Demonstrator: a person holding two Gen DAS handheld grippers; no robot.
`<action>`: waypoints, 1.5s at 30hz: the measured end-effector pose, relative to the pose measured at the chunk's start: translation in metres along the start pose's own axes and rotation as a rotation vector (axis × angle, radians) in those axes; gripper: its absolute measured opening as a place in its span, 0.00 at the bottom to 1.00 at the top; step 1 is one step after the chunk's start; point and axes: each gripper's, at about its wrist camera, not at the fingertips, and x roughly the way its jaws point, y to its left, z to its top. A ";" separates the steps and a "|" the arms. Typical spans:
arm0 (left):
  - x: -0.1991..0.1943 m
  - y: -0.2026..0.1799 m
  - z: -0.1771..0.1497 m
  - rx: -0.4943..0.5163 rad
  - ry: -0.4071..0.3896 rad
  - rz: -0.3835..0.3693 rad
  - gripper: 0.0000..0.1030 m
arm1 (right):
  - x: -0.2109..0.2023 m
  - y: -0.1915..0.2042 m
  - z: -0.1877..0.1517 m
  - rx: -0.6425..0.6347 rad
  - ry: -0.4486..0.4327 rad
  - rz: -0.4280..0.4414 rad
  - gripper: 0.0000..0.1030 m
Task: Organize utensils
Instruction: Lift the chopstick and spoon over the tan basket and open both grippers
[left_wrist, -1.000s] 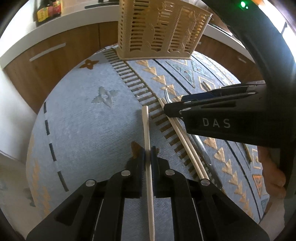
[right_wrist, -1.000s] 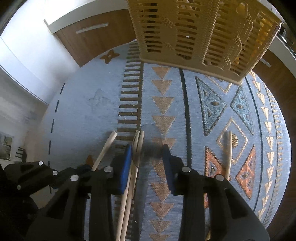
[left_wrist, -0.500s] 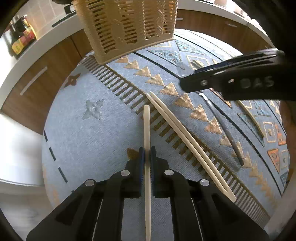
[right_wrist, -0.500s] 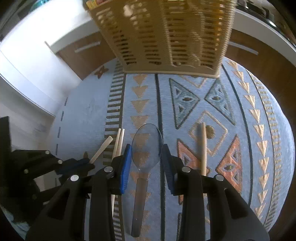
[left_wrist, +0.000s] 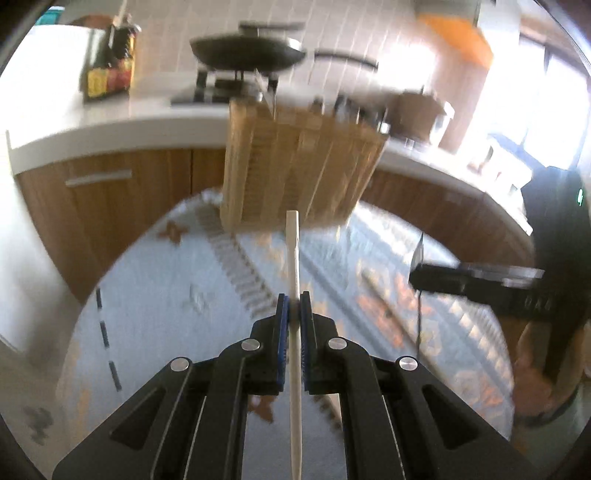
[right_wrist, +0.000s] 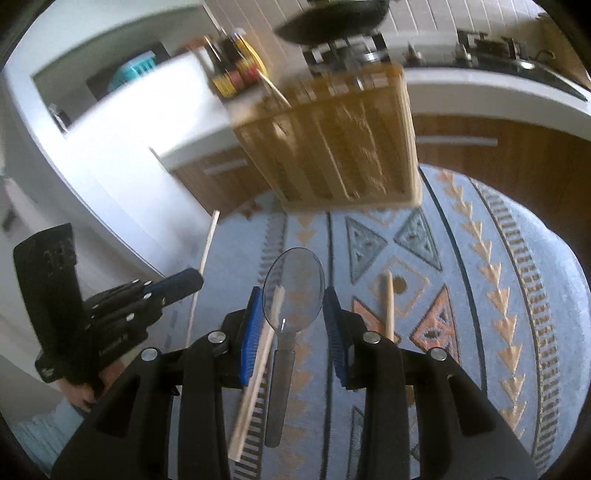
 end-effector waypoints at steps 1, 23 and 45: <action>-0.003 0.000 0.004 -0.006 -0.026 -0.007 0.04 | -0.006 0.000 0.000 -0.009 -0.024 0.013 0.29; -0.052 -0.006 0.140 -0.121 -0.670 0.002 0.04 | -0.091 0.056 0.097 -0.169 -0.644 -0.145 0.29; 0.050 0.015 0.159 -0.051 -0.739 0.220 0.04 | 0.012 0.035 0.155 -0.229 -0.735 -0.408 0.29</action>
